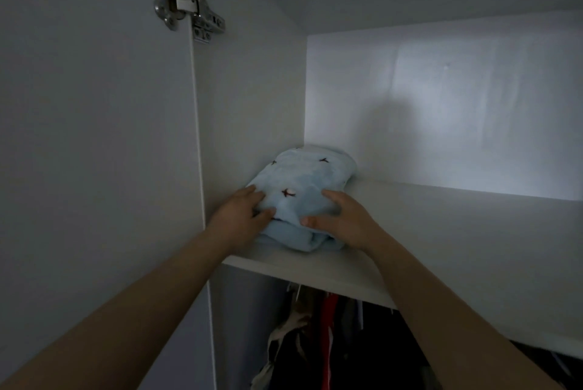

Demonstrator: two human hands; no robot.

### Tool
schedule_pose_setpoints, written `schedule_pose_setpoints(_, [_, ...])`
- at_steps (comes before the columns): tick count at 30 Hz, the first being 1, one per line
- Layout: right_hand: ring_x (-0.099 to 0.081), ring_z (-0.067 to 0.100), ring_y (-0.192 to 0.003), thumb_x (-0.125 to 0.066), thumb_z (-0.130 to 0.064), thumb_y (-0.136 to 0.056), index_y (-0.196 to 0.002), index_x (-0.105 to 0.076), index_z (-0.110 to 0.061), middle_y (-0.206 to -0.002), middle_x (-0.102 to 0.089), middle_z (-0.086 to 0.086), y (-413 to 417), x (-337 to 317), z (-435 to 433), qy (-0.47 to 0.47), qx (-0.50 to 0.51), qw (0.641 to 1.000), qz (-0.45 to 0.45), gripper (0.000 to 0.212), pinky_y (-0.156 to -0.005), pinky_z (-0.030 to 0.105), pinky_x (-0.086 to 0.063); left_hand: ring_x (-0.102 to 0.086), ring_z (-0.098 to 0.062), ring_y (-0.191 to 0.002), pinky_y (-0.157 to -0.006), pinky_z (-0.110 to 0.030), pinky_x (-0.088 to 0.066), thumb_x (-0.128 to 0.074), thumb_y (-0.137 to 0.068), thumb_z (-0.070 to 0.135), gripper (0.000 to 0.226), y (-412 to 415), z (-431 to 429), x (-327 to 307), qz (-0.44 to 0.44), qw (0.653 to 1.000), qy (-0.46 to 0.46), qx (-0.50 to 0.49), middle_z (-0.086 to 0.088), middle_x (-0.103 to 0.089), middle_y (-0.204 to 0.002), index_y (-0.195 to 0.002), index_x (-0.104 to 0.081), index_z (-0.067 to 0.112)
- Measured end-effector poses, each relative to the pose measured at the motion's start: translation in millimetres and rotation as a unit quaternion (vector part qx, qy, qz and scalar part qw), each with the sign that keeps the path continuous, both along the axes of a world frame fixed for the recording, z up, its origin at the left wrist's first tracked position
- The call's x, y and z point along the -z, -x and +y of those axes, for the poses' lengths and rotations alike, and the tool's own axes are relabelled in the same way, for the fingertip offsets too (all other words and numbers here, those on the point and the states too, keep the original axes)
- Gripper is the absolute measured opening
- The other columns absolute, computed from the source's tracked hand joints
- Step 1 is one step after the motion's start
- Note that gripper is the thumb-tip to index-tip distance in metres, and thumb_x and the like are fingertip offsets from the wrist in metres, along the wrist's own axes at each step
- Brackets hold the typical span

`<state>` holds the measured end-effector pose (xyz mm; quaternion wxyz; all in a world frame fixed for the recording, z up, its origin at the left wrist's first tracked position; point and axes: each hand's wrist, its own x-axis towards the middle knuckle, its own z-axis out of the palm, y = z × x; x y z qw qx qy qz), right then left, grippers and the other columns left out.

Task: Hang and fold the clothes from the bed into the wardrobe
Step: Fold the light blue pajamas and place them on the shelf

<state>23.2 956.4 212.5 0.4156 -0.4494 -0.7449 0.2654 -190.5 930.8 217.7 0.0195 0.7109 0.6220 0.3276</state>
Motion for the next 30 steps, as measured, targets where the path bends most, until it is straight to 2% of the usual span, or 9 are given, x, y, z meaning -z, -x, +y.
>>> schedule_pose_setpoints(4, [-0.043, 0.008, -0.115, -0.077, -0.041, -0.077, -0.138, -0.047, -0.018, -0.142, -0.046, 0.001, -13, 4, -47, -0.044, 0.124, 0.991, 0.005, 0.072, -0.090, 0.023, -0.036, -0.049, -0.025, -0.124, -0.103, -0.025, -0.035, -0.060, -0.092, 0.024, 0.044, -8, -41, -3, -0.116, 0.989, -0.089, 0.036, -0.012, -0.049, -0.138, -0.131, -0.053, 0.005])
schedule_pose_setpoints(8, [-0.050, 0.008, -0.112, -0.075, -0.043, -0.079, -0.133, -0.052, -0.024, -0.133, -0.051, -0.006, -24, 16, -120, -0.076, 0.190, 0.978, 0.040, 0.062, -0.085, 0.018, -0.041, -0.051, -0.012, -0.108, -0.087, 0.000, -0.031, -0.066, -0.087, 0.012, 0.033, -27, -94, 14, -0.190, 0.958, -0.180, 0.118, 0.001, -0.057, -0.117, -0.118, -0.062, 0.005])
schedule_pose_setpoints(9, [-0.051, 0.007, -0.111, -0.075, -0.042, -0.078, -0.130, -0.054, -0.025, -0.130, -0.052, -0.009, -27, 21, -140, -0.081, 0.203, 0.974, 0.053, 0.059, -0.080, 0.014, -0.041, -0.050, -0.010, -0.106, -0.085, 0.000, -0.032, -0.067, -0.086, 0.012, 0.031, -33, -108, 20, -0.207, 0.952, -0.179, 0.138, 0.004, -0.056, -0.115, -0.116, -0.063, 0.009])
schedule_pose_setpoints(13, [-0.059, 0.009, -0.107, -0.077, -0.027, -0.079, -0.115, -0.061, -0.027, -0.116, -0.061, -0.009, -44, 43, -224, -0.087, 0.261, 0.956, 0.102, 0.039, -0.077, 0.013, -0.049, -0.056, -0.008, -0.105, -0.092, -0.024, -0.046, -0.068, -0.086, 0.019, 0.025, -64, -161, 50, -0.270, 0.926, -0.061, 0.255, 0.005, -0.060, -0.116, -0.109, -0.062, 0.026])
schedule_pose_setpoints(16, [-0.063, 0.008, -0.102, -0.078, -0.019, -0.078, -0.110, -0.063, -0.024, -0.110, -0.066, -0.006, -63, 57, -296, -0.084, 0.317, 0.938, 0.111, 0.035, -0.083, 0.019, -0.052, -0.058, -0.004, -0.107, -0.087, -0.013, -0.046, -0.066, -0.087, 0.017, 0.023, -91, -204, 67, -0.281, 0.895, 0.015, 0.347, 0.007, -0.062, -0.115, -0.106, -0.061, 0.031])
schedule_pose_setpoints(19, [-0.062, 0.000, -0.101, -0.076, -0.018, -0.080, -0.112, -0.063, -0.024, -0.110, -0.065, -0.013, -90, 69, -376, -0.076, 0.387, 0.914, 0.097, 0.035, -0.082, 0.011, -0.050, -0.058, -0.002, -0.107, -0.083, -0.007, -0.045, -0.066, -0.087, 0.015, 0.024, -125, -246, 78, -0.280, 0.862, 0.074, 0.415, 0.008, -0.063, -0.115, -0.107, -0.062, 0.027])
schedule_pose_setpoints(21, [-0.062, -0.002, -0.099, -0.074, -0.021, -0.081, -0.114, -0.063, -0.026, -0.108, -0.065, -0.017, -108, 74, -436, -0.067, 0.450, 0.887, 0.077, 0.035, -0.080, 0.011, -0.050, -0.057, 0.000, -0.109, -0.088, -0.010, -0.046, -0.066, -0.087, 0.015, 0.024, -153, -279, 85, -0.274, 0.837, 0.097, 0.463, 0.010, -0.063, -0.114, -0.109, -0.063, 0.023])
schedule_pose_setpoints(24, [-0.062, -0.001, -0.098, -0.074, -0.025, -0.083, -0.114, -0.063, -0.028, -0.107, -0.066, -0.016, -126, 83, -526, -0.056, 0.535, 0.842, 0.051, 0.033, -0.083, 0.018, -0.053, -0.057, -0.002, -0.111, -0.097, -0.027, -0.048, -0.066, -0.087, 0.017, 0.027, -198, -339, 93, -0.256, 0.797, 0.123, 0.534, 0.013, -0.064, -0.115, -0.113, -0.063, 0.025])
schedule_pose_setpoints(30, [-0.061, -0.005, -0.099, -0.073, -0.028, -0.082, -0.111, -0.063, -0.035, -0.106, -0.065, -0.023, -136, 100, -715, -0.052, 0.663, 0.746, 0.035, 0.031, -0.080, 0.013, -0.051, -0.057, 0.007, -0.104, -0.095, -0.024, -0.048, -0.065, -0.087, 0.025, 0.026, -279, -500, 108, -0.198, 0.701, 0.151, 0.668, 0.023, -0.063, -0.109, -0.109, -0.060, 0.037])
